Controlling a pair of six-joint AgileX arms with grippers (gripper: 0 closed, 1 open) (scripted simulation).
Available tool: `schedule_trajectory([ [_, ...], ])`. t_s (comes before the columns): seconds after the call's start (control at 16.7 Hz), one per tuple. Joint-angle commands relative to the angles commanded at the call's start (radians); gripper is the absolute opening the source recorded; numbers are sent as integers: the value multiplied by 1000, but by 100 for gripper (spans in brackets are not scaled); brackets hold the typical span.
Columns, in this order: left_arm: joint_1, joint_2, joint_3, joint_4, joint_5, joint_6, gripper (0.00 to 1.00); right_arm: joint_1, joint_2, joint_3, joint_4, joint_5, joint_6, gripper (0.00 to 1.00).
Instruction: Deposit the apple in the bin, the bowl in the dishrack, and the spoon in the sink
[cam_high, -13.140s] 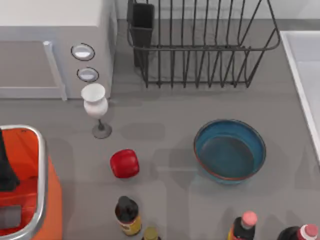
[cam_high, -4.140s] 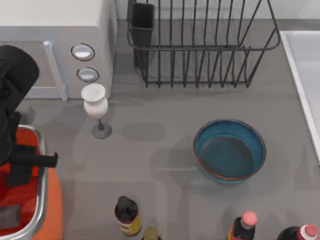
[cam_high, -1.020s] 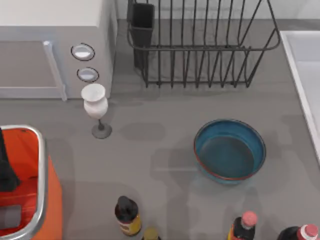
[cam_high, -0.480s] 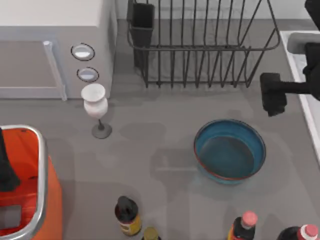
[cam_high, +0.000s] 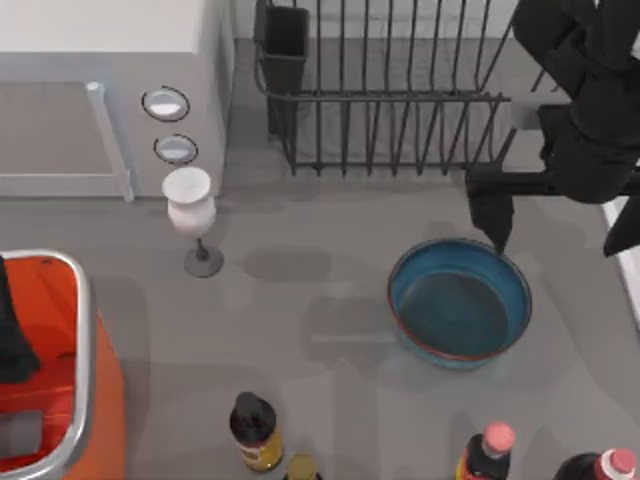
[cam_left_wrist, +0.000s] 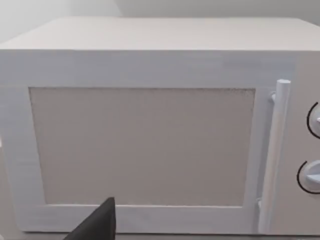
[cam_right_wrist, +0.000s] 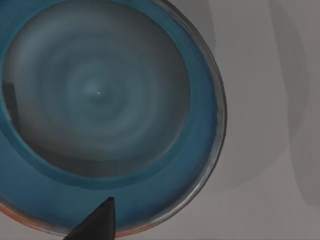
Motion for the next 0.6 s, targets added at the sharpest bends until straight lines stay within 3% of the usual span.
schedule_trajectory([
  [0.36,0,0,0,0,0,0,100,-4,2,-17,19,0,-2,100],
  [0.6,0,0,0,0,0,0,100,-1,45,-127,176,0,0,100],
])
